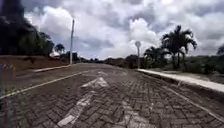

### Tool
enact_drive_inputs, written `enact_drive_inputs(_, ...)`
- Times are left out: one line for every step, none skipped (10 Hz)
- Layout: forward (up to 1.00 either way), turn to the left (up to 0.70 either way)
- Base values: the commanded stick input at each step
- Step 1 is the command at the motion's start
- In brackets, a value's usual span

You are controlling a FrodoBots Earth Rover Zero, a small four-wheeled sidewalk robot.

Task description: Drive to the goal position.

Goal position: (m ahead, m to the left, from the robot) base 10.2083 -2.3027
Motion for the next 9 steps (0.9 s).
enact_drive_inputs(1.0,0.0)
enact_drive_inputs(1.0,0.0)
enact_drive_inputs(1.0,0.0)
enact_drive_inputs(1.0,0.0)
enact_drive_inputs(1.0,0.0)
enact_drive_inputs(1.0,0.0)
enact_drive_inputs(1.0,0.0)
enact_drive_inputs(1.0,0.0)
enact_drive_inputs(1.0,0.0)
